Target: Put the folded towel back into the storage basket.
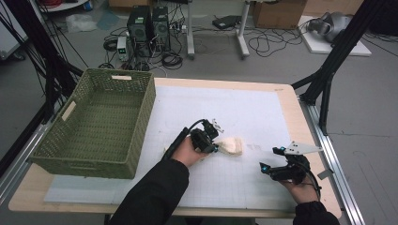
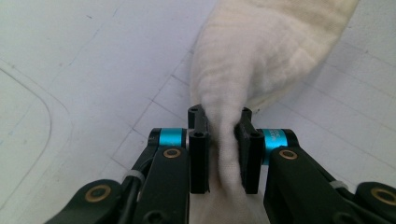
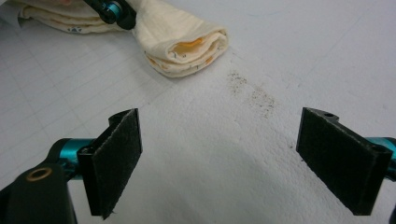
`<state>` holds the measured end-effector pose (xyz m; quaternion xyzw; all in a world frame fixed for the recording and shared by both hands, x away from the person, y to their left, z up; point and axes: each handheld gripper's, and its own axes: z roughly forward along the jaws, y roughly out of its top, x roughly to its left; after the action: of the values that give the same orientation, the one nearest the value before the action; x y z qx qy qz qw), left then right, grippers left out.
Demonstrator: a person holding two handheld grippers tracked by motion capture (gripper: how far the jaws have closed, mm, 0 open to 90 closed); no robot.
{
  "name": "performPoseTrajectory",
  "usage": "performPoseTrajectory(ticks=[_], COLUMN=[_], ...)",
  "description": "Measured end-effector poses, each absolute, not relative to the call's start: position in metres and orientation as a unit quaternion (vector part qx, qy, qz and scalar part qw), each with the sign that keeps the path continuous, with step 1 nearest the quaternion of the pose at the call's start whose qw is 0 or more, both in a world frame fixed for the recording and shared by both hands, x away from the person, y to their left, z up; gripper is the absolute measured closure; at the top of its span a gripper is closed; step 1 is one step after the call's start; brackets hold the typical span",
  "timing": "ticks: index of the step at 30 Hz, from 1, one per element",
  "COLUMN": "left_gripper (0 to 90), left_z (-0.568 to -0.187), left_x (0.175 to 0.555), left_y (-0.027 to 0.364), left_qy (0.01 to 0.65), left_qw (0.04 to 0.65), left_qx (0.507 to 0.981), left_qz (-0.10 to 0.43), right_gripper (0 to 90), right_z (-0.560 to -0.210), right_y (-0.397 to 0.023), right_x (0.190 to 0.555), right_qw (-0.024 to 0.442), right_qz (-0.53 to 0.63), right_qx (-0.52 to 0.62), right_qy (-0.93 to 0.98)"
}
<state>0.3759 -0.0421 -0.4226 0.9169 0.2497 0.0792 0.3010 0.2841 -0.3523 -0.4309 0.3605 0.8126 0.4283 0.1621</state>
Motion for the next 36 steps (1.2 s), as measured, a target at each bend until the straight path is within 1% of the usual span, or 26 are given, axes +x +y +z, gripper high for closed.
performPoseTrajectory(ticks=[14,19,24,31,36], left_gripper=[78.3,78.3,78.4,78.6,78.6], left_z=[-0.418,-0.414,-0.41,-0.405,-0.401], left_x=[0.379,0.382,0.385,0.387,0.389], left_y=[-0.035,-0.03,-0.023,-0.016,-0.009], left_qy=[0.267,0.284,0.315,0.327,0.342], left_qw=[0.315,0.331,0.348,0.355,0.373], left_qx=[0.909,0.899,0.882,0.875,0.862], left_qz=[0.053,0.044,0.04,0.04,0.032], right_gripper=[13.4,13.3,13.3,13.3,13.2], right_z=[-0.43,-0.43,-0.43,-0.43,-0.43], right_y=[-0.353,-0.352,-0.352,-0.352,-0.352], right_x=[0.284,0.285,0.285,0.286,0.286], right_qw=[0.166,0.165,0.165,0.165,0.164], right_qz=[0.435,0.436,0.437,0.438,0.439], right_qx=[0.357,0.355,0.356,0.353,0.353], right_qy=[0.809,0.81,0.809,0.81,0.81])
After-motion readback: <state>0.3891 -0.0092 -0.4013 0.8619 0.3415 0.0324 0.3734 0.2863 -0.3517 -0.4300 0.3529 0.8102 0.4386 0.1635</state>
